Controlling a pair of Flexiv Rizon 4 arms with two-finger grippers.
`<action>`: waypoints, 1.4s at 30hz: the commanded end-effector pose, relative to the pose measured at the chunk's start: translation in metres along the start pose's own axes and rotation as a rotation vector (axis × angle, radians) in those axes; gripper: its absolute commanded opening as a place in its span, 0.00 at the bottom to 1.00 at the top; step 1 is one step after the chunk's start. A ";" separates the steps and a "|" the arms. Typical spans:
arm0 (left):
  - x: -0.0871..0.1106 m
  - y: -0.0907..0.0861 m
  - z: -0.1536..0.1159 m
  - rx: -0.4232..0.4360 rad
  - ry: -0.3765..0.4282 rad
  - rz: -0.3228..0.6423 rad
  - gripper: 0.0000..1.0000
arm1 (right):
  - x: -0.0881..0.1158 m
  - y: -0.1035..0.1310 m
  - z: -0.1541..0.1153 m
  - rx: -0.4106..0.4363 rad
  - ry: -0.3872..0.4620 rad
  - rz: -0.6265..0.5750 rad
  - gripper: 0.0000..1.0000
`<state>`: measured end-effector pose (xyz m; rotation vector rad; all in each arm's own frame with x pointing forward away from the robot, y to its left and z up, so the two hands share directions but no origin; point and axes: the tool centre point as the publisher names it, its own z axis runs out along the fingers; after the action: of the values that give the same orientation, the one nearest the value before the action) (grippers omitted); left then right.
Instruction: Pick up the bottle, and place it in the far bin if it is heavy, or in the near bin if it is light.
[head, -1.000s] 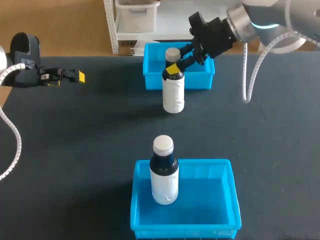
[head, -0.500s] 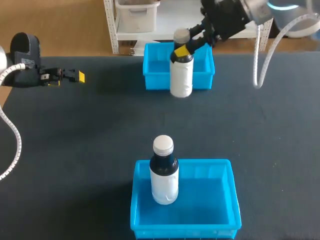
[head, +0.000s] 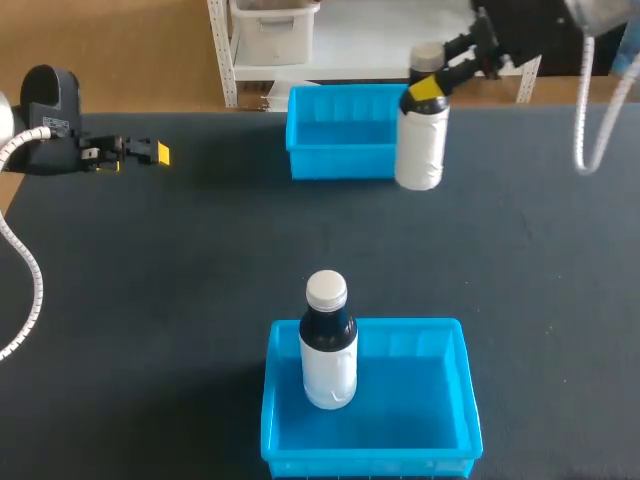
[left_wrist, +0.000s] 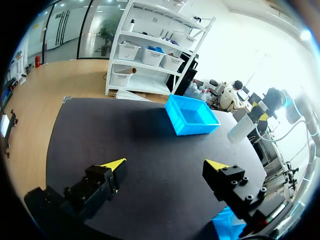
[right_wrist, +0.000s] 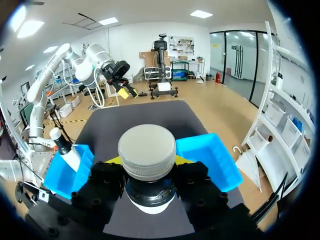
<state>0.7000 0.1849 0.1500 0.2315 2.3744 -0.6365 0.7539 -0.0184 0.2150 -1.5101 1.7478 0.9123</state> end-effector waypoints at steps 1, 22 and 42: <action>0.000 0.000 0.000 0.000 0.000 0.000 1.00 | 0.008 0.037 -0.033 0.115 -0.005 0.000 0.00; 0.000 0.000 0.000 0.000 0.000 0.000 1.00 | 0.015 0.171 -0.067 -0.133 0.036 -0.260 0.00; 0.000 0.000 0.000 0.000 0.000 0.000 1.00 | 0.006 0.266 -0.008 -0.466 -0.014 -0.385 0.00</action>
<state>0.7000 0.1850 0.1500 0.2314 2.3744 -0.6365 0.4880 -0.0117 0.2443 -2.0271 1.2216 1.1521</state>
